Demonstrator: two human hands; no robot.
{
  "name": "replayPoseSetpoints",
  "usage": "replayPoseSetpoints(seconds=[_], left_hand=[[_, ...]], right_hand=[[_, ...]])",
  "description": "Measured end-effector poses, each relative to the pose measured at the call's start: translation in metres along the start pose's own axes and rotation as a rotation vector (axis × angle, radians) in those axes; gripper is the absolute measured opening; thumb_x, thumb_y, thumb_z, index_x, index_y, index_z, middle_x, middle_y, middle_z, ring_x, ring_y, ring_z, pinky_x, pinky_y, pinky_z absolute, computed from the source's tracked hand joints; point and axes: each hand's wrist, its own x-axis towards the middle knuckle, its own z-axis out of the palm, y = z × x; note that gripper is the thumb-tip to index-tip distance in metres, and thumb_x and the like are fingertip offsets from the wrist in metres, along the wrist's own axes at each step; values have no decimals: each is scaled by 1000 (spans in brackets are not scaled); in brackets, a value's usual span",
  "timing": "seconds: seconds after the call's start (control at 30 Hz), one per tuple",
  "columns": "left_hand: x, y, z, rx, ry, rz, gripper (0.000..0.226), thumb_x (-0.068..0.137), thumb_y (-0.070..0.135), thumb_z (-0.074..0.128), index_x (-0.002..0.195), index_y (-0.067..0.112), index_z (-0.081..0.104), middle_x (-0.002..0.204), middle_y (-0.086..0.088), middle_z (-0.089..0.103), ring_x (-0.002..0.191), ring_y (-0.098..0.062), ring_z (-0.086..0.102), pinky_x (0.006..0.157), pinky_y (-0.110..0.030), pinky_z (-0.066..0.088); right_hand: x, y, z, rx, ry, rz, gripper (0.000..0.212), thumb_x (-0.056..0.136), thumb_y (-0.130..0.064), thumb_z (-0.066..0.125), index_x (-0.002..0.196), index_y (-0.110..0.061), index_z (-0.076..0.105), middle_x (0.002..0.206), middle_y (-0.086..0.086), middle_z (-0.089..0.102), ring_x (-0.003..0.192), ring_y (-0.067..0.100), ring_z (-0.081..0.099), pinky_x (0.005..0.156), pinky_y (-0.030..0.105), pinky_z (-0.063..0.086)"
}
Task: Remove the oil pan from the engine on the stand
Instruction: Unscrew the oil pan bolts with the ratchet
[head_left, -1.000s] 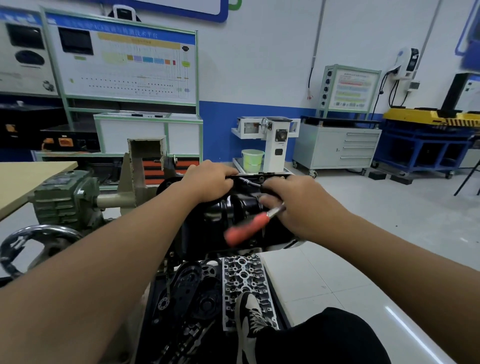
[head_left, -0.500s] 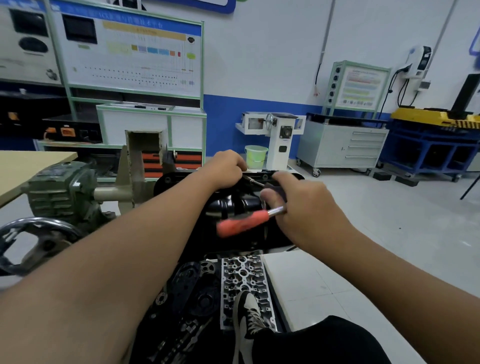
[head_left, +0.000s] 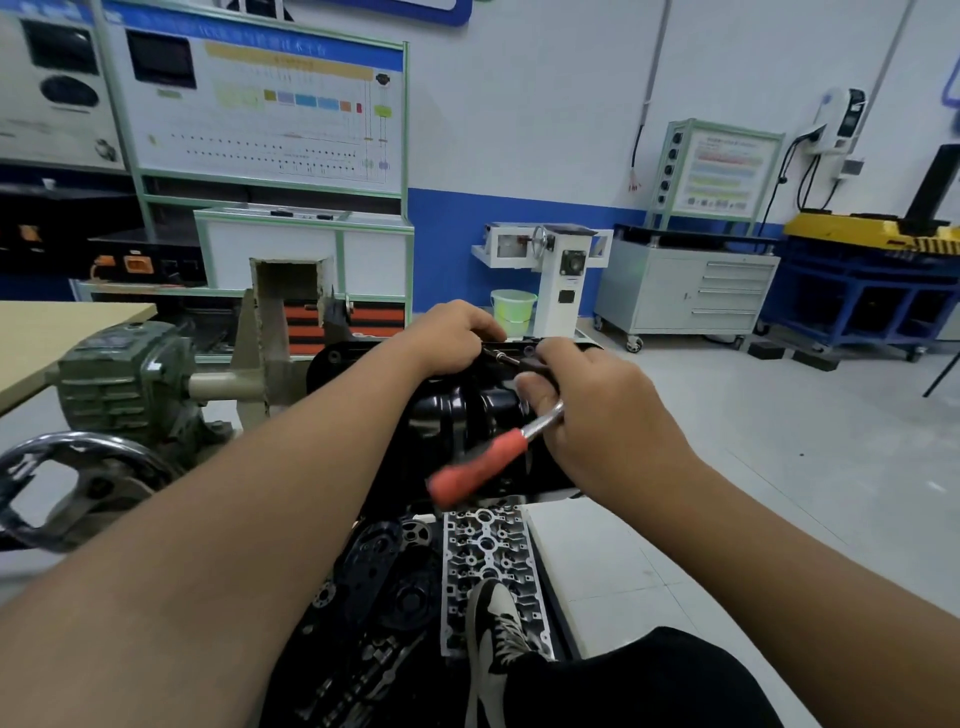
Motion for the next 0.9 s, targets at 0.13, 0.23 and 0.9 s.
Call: replayPoseSetpoints(seconds=[0.13, 0.23, 0.9], left_hand=[[-5, 4, -2, 27, -8, 10, 58, 84, -5, 46, 121, 28, 75, 122, 3, 72, 116, -18, 64, 109, -42, 49], [-13, 10, -4, 74, -17, 75, 53, 82, 2, 53, 118, 35, 75, 118, 7, 72, 114, -18, 63, 104, -43, 51], [-51, 36, -1, 319, 12, 471, 15, 98, 22, 66, 103, 19, 79, 87, -2, 71, 82, -21, 59, 76, -37, 50]], right_hand=[[9, 2, -4, 119, 89, 38, 10, 99, -12, 64, 104, -4, 64, 87, 13, 65, 78, 33, 59, 69, 48, 50], [6, 4, -6, 118, 57, -96, 13, 87, 8, 68, 97, 0, 67, 88, 15, 63, 79, 35, 58, 69, 50, 50], [-24, -26, 1, 1770, 327, 856, 18, 108, -21, 49, 97, -15, 62, 70, 16, 60, 43, 19, 41, 45, 27, 37]])
